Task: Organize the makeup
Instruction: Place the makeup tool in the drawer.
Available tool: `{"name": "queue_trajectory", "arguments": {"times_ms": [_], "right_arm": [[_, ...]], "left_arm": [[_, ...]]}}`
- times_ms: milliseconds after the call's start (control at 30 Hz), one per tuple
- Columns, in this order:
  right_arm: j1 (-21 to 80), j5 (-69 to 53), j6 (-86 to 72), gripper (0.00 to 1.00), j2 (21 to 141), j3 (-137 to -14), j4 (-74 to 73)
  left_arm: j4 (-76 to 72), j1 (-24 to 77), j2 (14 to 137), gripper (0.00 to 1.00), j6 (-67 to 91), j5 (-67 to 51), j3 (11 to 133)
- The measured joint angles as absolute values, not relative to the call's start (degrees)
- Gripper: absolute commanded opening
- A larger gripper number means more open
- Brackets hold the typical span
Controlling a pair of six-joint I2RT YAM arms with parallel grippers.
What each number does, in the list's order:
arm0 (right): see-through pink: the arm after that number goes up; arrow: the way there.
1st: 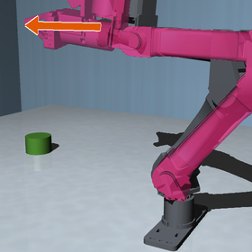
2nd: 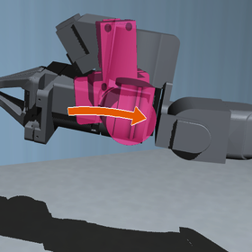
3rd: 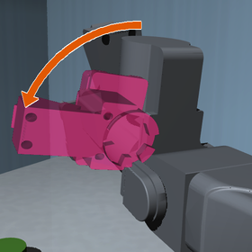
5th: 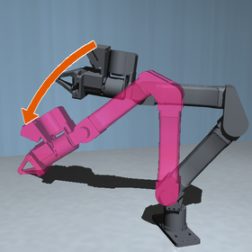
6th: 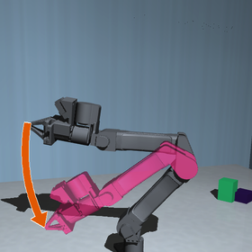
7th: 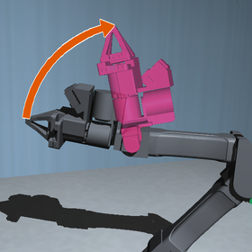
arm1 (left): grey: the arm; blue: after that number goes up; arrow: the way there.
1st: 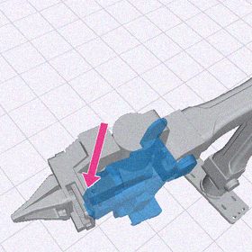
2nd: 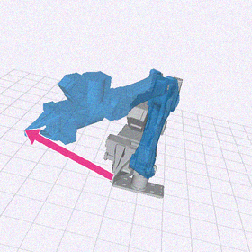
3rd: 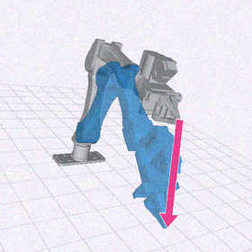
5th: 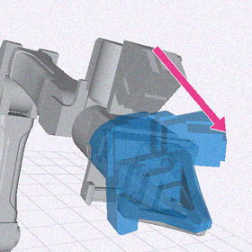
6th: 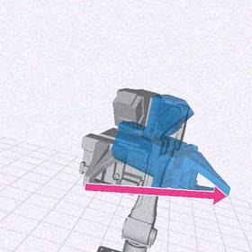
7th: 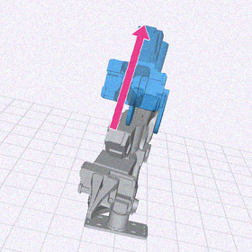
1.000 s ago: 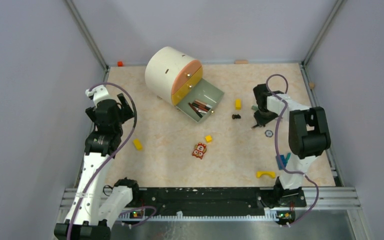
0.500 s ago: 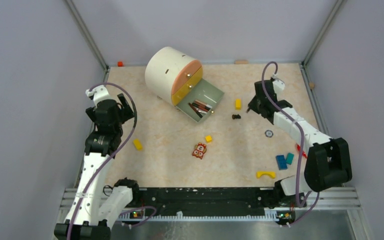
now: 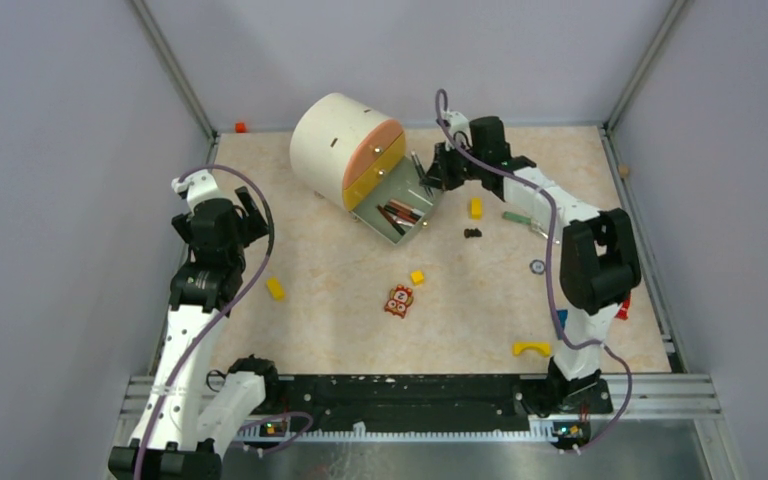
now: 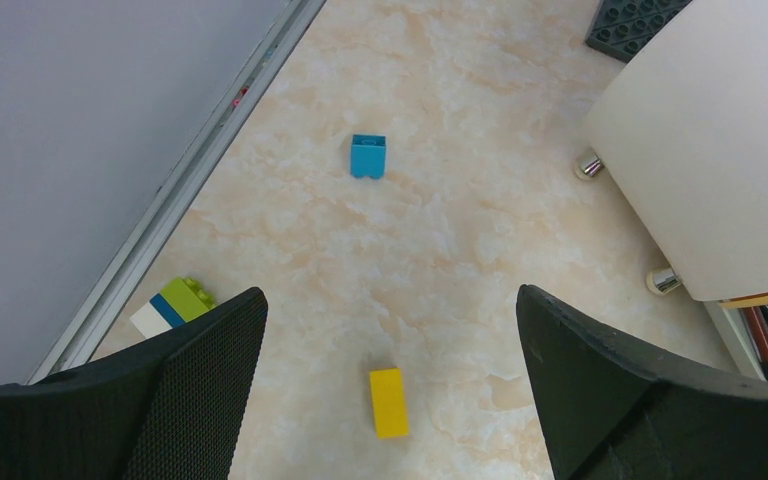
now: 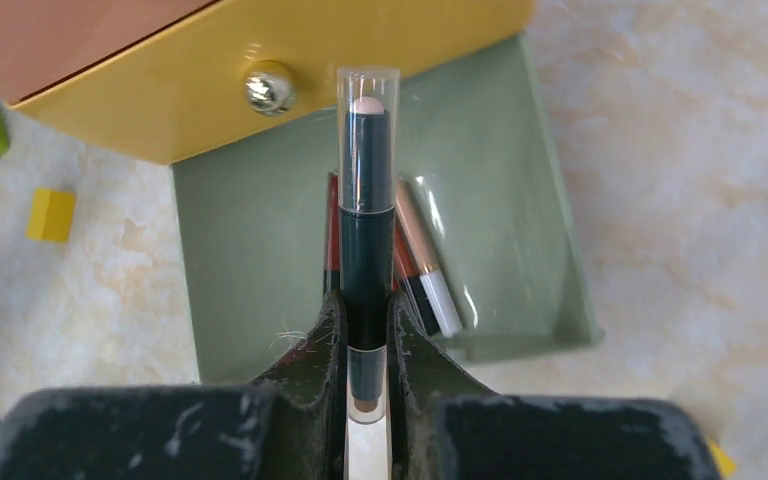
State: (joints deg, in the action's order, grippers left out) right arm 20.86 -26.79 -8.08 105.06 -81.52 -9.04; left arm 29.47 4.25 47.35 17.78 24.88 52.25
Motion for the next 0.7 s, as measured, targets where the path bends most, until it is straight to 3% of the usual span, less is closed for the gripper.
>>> {"name": "queue_trajectory", "arguments": {"times_ms": [233,433,533,633,700], "right_arm": [[23.20,-30.04,2.35,0.01,111.92,-91.44,-14.61],[24.01,-25.02,8.12,0.06,115.94,-96.51,-18.44],[24.64,-21.30,10.02,0.16,117.91,-98.02,-19.99],[25.43,-18.85,11.07,0.33,118.69,-98.04,-21.17],[25.85,-17.93,11.46,0.36,118.74,-98.02,-21.34]], "left_arm": [[29.47,4.25,47.00,0.99,17.78,24.91,52.23],[29.47,4.25,47.00,0.99,17.78,24.88,52.14],[29.45,4.25,47.00,0.99,17.78,24.88,52.05],[29.45,4.25,47.00,0.99,17.78,24.88,52.05],[29.45,4.25,47.00,0.99,17.78,24.88,52.05]]}}
